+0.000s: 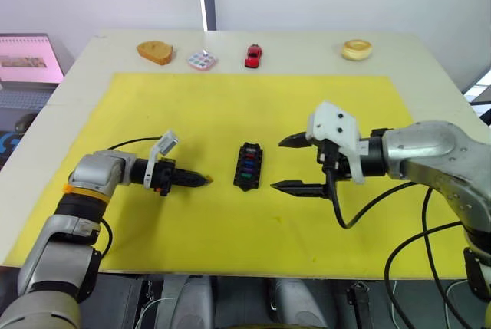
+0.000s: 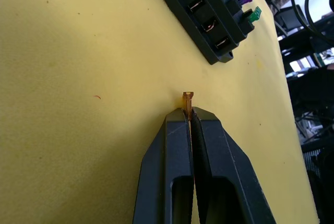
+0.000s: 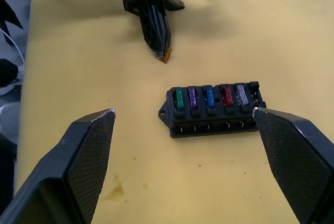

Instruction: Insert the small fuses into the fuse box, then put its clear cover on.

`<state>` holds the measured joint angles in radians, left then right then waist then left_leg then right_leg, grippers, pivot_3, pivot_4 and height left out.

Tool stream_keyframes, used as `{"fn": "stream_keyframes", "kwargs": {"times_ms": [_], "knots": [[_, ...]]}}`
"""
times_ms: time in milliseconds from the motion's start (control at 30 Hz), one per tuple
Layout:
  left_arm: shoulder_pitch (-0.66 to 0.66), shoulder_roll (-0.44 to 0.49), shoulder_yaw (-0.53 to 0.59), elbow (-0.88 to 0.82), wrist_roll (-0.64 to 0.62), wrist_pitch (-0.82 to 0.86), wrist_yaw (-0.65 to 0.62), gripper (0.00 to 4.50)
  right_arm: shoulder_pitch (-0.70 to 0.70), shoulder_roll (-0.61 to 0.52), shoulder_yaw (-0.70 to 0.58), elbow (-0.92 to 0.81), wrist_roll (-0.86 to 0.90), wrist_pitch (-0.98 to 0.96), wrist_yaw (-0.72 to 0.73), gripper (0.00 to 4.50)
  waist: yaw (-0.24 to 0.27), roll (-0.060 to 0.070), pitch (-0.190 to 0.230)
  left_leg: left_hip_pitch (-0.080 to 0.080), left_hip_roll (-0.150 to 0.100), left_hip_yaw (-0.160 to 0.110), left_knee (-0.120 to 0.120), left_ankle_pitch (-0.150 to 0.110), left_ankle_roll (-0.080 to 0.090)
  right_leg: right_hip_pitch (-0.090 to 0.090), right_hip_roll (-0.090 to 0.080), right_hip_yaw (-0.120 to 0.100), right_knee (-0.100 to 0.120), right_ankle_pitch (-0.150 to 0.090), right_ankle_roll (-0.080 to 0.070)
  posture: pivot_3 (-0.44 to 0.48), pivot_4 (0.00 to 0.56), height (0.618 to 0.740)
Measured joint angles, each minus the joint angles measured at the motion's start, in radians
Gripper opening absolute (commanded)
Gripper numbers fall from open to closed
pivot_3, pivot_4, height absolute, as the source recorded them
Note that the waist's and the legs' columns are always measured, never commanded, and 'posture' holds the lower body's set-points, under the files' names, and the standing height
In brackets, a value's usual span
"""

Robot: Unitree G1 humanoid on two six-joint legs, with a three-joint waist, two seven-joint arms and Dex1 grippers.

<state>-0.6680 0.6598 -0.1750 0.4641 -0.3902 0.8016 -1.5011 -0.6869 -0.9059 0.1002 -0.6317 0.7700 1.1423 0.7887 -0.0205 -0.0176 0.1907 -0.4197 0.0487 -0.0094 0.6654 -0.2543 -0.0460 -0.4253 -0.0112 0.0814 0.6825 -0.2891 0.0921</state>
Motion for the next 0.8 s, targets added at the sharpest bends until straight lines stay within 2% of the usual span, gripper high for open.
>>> {"fn": "stream_keyframes", "kwargs": {"times_ms": [100, 267, 400, 600, 700, 800], "knots": [[-0.001, 0.009, 0.017, -0.055, -0.027, 0.024, 0.002, 0.06, -0.053, 0.052, -0.026, 0.047, 0.081, 0.113, -0.024, 4.5, 0.0, -0.001, 0.0, -0.001, 0.0, 0.0, 0.0, 0.0, 0.0, -0.001, 0.0, 0.0, 0.0, 0.0, 0.0, 0.0, 0.15, 0.74], [-0.044, 0.007, 0.087, -0.25, -0.14, 0.112, 0.016, 0.06, -0.161, 0.128, -0.111, 0.145, 0.23, 0.295, -0.065, 4.5, 0.004, -0.001, 0.0, -0.003, 0.0, -0.001, 0.0, 0.0, 0.0, -0.002, 0.0, -0.001, 0.0, 0.0, 0.0, 0.0, 0.15, 0.74], [-0.061, -0.027, 0.122, -0.437, -0.256, 0.19, 0.054, 0.06, -0.214, 0.167, -0.172, 0.216, 0.306, 0.375, -0.096, 4.5, 0.003, -0.001, 0.0, -0.004, 0.0, -0.001, 0.0, 0.0, 0.0, -0.002, 0.0, -0.001, 0.0, 0.0, 0.0, 0.0, 0.15, 0.74], [-0.099, -0.082, 0.133, -0.545, -0.365, 0.239, 0.131, 0.06, -0.23, 0.196, -0.23, 0.254, 0.392, 0.431, -0.13, 4.5, -0.001, -0.001, 0.0, -0.003, 0.0, -0.001, 0.0, 0.0, 0.0, -0.002, 0.0, -0.001, 0.0, 0.0, 0.0, 0.0, 0.15, 0.74], [-0.113, -0.084, 0.134, -0.554, -0.392, 0.238, 0.153, 0.0, -0.23, 0.198, -0.238, 0.254, 0.42, 0.441, -0.143, 3.61, -0.002, -0.001, 0.0, -0.003, 0.0, -0.001, 0.0, 0.0, 0.0, -0.002, 0.0, -0.001, 0.0, 0.0, 0.0, 0.0, 0.15, 0.74], [-0.119, -0.087, 0.136, -0.546, -0.407, 0.236, 0.17, 0.0, -0.23, 0.198, -0.247, 0.254, 0.452, 0.445, -0.16, 2.14, -0.001, -0.001, 0.0, -0.003, 0.0, -0.001, 0.0, 0.0, 0.0, -0.002, 0.0, -0.001, 0.0, 0.0, 0.0, 0.0, 0.15, 0.74]]}}
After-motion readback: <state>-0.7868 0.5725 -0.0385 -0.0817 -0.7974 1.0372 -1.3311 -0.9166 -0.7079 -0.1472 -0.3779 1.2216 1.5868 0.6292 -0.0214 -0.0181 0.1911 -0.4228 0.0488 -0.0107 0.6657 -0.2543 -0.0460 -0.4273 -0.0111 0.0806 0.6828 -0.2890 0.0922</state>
